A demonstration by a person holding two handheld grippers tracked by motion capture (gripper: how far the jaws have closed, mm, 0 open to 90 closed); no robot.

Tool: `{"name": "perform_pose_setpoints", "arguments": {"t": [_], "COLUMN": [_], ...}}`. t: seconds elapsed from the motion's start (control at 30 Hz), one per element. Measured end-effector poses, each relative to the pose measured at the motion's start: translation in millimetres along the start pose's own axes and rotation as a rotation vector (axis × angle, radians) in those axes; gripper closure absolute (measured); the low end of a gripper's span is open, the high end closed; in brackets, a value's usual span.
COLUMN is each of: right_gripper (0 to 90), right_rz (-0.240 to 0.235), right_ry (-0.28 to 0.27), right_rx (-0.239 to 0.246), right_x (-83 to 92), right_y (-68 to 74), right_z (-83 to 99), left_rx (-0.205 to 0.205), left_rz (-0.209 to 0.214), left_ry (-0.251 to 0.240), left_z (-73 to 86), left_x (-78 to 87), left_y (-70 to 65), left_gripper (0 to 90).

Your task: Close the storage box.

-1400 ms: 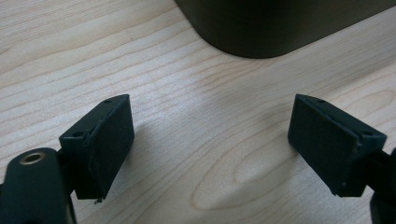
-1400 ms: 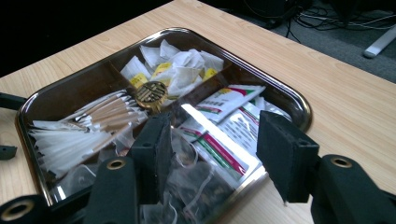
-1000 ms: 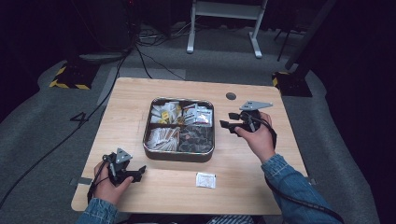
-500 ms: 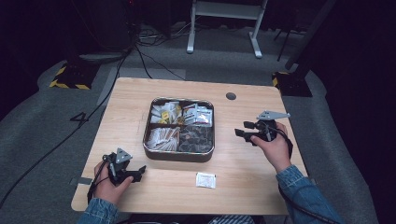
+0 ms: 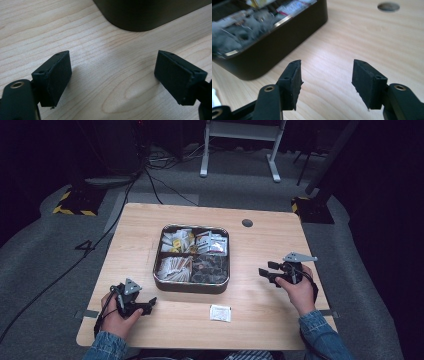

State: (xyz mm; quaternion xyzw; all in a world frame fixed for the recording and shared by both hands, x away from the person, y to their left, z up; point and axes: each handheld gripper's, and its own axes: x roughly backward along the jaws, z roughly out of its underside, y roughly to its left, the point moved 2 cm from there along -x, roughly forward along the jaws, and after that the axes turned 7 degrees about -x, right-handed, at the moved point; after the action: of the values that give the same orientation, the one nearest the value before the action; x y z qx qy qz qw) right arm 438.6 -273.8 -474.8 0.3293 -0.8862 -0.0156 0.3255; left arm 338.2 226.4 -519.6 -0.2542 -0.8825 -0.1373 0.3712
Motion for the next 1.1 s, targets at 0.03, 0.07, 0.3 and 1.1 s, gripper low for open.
{"name": "perform_pose_setpoints", "arguments": {"t": [0.03,0.07,0.3,1.1], "right_gripper": [41.9,41.9,41.0,19.5], "right_rz": [0.004,0.007,0.045,0.099], "right_ry": [0.010,0.014,0.061,0.115], "right_rx": [0.001,0.003,0.029,0.128], "right_x": [-1.1,-1.4,-6.4,-17.5], "right_y": [-0.7,-1.2,-2.6,-6.6], "right_z": [2.4,4.9,19.6,40.3], "left_rx": [0.001,0.002,0.002,-0.005], "left_rz": [0.000,0.000,0.000,0.004], "left_ry": [-0.003,-0.003,-0.003,-0.002], "left_z": [-0.1,-0.2,-0.2,-1.4], "left_x": [-0.3,-0.4,-0.5,-1.4], "left_y": [-0.1,-0.3,-0.3,0.1], "left_gripper": [14.8,14.8,14.8,14.7]}}
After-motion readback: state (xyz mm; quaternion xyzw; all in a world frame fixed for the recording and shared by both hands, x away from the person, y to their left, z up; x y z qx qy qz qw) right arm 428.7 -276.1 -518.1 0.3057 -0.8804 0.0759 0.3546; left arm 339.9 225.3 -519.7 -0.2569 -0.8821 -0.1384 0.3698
